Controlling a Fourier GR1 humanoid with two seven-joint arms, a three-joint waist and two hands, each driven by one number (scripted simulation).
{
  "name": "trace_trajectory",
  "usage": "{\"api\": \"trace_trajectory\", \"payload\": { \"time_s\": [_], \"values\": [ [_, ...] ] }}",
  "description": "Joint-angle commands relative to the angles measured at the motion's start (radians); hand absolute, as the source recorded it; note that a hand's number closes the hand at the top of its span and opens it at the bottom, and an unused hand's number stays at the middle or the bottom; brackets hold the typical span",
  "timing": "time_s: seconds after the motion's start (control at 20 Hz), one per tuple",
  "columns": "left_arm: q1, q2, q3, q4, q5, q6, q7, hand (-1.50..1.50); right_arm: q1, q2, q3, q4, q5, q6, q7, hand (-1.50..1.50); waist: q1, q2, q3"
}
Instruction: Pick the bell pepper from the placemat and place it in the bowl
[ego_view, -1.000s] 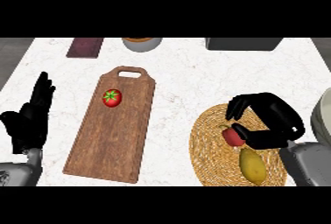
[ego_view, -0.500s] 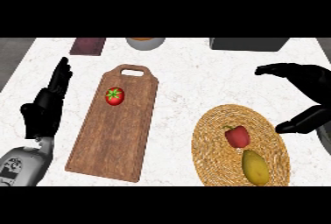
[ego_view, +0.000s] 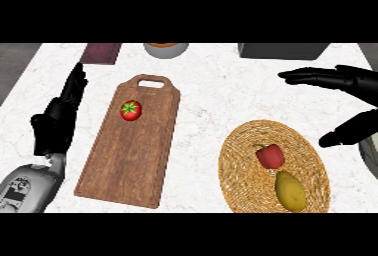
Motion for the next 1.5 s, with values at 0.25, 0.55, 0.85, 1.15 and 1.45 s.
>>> {"api": "trace_trajectory", "payload": {
  "time_s": [0.25, 0.55, 0.85, 1.15, 1.45],
  "values": [
    [0.019, 0.007, 0.024, 0.017, -0.01, -0.02, -0.005, 0.0, -0.065, -0.035, 0.244, -0.009, 0.248, 0.027, -0.186, -1.5, -0.019, -0.008, -0.003],
    [-0.007, 0.0, 0.036, -0.021, -0.027, -0.011, 0.046, 0.0, -0.104, 0.018, 0.373, 0.007, 0.346, -0.002, -0.157, -1.5, -0.021, -0.01, -0.002],
    [0.05, -0.001, 0.062, -0.058, -0.028, -0.031, 0.051, 0.0, -0.057, 0.05, 0.451, -0.019, 0.49, -0.077, -0.047, -1.5, -0.033, -0.014, -0.003],
    [0.094, -0.049, 0.055, -0.075, -0.07, -0.032, 0.014, 0.0, -0.121, 0.094, 0.42, 0.096, 0.594, -0.052, -0.06, -1.5, -0.035, -0.013, -0.003],
    [0.018, -0.076, 0.09, -0.019, -0.111, -0.053, 0.05, 0.0, -0.048, 0.174, 0.388, 0.137, 0.689, -0.104, -0.083, -1.5, -0.042, -0.014, -0.003]
  ]
}}
